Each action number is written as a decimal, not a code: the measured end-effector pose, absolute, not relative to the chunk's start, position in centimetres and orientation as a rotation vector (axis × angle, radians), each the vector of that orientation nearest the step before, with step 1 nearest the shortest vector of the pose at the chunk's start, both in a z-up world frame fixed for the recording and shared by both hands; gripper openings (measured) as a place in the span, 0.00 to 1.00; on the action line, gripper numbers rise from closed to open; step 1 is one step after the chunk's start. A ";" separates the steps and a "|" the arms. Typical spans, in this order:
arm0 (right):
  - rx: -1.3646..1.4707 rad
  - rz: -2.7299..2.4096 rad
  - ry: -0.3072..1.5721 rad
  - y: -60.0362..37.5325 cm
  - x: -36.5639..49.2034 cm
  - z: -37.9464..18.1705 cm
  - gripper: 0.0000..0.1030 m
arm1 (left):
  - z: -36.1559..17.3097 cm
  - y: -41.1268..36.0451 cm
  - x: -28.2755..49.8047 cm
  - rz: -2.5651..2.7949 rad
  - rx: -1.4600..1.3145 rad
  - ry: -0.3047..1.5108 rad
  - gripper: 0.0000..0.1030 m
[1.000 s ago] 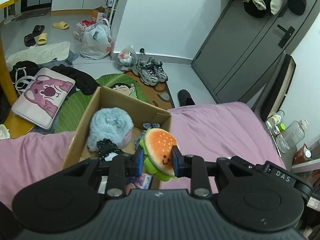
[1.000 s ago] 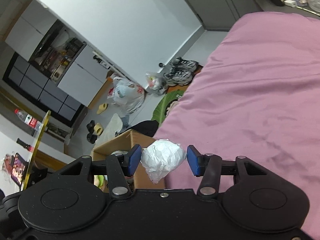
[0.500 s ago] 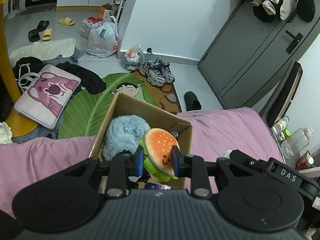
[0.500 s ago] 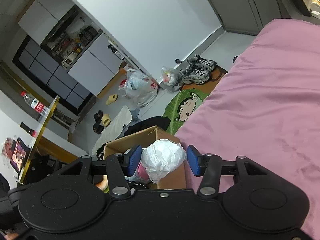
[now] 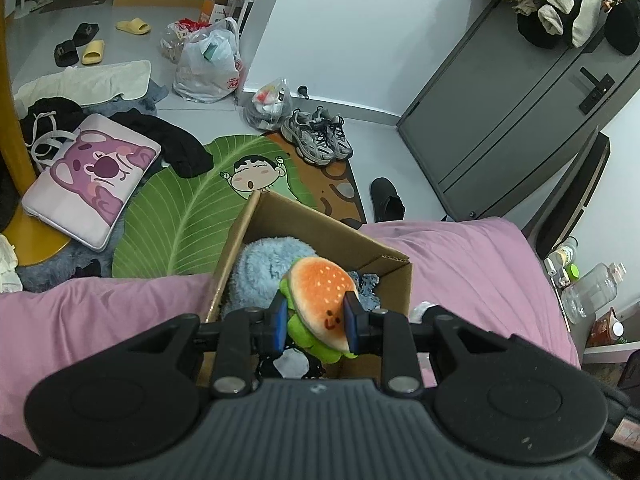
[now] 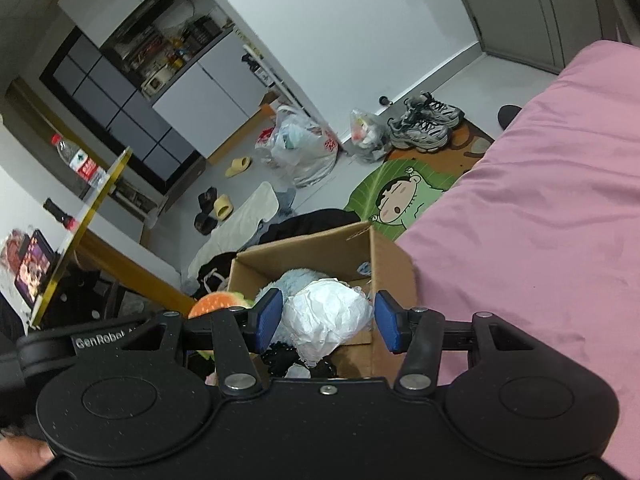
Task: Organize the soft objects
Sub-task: 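Carry the burger plush and white bag over the box with both tools, then open both tools to drop the burger and white bag into the box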
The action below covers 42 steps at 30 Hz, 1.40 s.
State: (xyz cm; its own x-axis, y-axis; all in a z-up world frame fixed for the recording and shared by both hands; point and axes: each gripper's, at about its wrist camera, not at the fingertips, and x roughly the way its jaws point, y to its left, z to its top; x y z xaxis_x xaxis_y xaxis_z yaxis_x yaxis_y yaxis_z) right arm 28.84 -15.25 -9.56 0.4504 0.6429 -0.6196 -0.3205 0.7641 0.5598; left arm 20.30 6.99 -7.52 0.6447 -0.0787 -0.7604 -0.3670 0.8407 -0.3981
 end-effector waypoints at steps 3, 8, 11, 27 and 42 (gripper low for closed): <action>0.373 0.607 0.933 -15.0 28.9 -9.6 0.54 | -7.5 7.4 20.4 0.171 -0.569 0.862 0.26; 0.400 0.598 0.935 -15.5 28.5 -9.4 0.60 | -7.6 7.7 20.5 0.162 -0.577 0.858 0.26; 0.401 0.587 0.930 -15.7 28.2 -9.3 0.62 | -7.7 7.5 20.8 0.150 -0.569 0.860 0.26; 0.443 0.528 0.967 -17.9 28.9 -10.1 0.63 | -9.2 4.2 22.7 0.110 -0.519 0.923 0.28; 0.483 0.522 0.968 -19.3 28.8 -10.3 0.63 | -8.6 3.4 21.6 0.151 -0.478 0.951 0.50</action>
State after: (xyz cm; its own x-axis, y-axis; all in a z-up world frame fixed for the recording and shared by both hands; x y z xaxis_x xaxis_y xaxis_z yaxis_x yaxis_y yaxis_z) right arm 28.76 -19.28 -10.34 0.4645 0.6122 -0.6399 -0.1985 0.7762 0.5984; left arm 21.63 3.38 -8.58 0.5796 -0.0833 -0.8107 -0.3295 0.8859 -0.3266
